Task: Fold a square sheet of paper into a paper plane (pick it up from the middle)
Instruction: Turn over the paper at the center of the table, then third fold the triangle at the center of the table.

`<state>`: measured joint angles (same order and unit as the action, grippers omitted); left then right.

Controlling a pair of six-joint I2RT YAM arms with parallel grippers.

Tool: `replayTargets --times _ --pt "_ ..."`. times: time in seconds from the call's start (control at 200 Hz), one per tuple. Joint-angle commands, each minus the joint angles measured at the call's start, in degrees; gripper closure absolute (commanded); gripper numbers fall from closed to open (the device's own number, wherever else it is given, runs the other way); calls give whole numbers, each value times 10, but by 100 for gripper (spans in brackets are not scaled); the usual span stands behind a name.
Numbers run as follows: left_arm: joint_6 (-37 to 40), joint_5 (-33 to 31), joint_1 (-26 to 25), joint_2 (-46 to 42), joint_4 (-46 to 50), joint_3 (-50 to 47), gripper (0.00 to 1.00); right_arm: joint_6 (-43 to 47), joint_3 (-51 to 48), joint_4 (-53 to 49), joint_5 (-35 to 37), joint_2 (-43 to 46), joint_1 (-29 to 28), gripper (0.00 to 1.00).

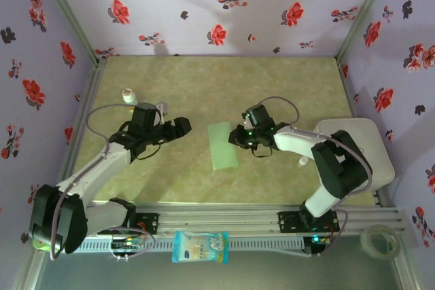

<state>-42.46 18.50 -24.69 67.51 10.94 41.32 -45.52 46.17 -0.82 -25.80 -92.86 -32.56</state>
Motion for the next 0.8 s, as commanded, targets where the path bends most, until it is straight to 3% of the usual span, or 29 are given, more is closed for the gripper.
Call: replayTargets --times 0.0,0.18,0.445,0.795 --pt "-26 12 -15 33 -22 17 22 -20 -1 50 -44 -23 0 85" --pt "-44 12 -40 66 -42 14 25 32 22 -6 -38 -41 0 86" --pt "-58 4 -55 93 -54 14 26 6 0 49 -66 -71 0 87" --pt "-75 6 -76 151 -78 17 29 9 -36 51 -27 -101 0 89"
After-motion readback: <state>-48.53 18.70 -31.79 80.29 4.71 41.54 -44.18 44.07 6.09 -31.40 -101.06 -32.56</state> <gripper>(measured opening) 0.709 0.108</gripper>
